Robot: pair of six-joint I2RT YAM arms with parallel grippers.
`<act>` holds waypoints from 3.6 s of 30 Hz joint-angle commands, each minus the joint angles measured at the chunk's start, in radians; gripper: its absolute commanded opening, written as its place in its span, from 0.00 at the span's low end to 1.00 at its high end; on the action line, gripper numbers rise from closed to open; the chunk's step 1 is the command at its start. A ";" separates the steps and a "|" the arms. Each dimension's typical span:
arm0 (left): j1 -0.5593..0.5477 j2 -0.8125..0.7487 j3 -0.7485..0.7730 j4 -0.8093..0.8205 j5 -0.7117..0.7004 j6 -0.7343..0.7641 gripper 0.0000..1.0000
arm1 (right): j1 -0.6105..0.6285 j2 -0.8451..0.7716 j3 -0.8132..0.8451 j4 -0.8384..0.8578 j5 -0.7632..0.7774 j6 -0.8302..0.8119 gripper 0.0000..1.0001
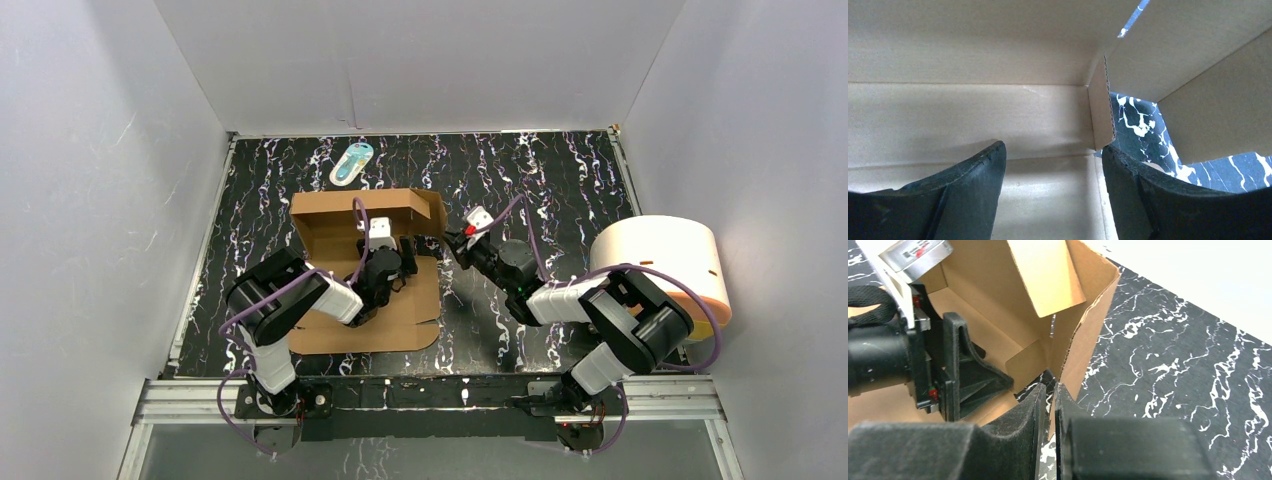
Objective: Fold the paper box
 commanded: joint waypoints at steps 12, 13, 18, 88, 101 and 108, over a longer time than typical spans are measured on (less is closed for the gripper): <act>0.029 0.010 -0.043 -0.005 0.042 -0.096 0.63 | 0.001 -0.156 0.059 -0.151 0.027 -0.073 0.39; 0.028 0.010 -0.044 -0.005 0.044 -0.097 0.63 | -0.004 -0.173 0.067 -0.170 0.064 -0.085 0.40; 0.029 0.003 -0.046 -0.005 0.052 -0.089 0.63 | -0.063 -0.218 0.099 -0.210 0.150 -0.119 0.44; 0.111 -0.781 0.314 -1.059 0.247 0.050 0.90 | -0.175 0.348 0.472 -0.227 -0.736 -0.085 0.46; 0.455 -0.426 0.800 -1.353 0.479 0.285 0.92 | -0.172 0.342 0.488 -0.249 -0.727 -0.096 0.47; 0.539 -0.346 0.768 -1.283 0.654 0.394 0.92 | -0.164 0.351 0.500 -0.235 -0.719 -0.095 0.47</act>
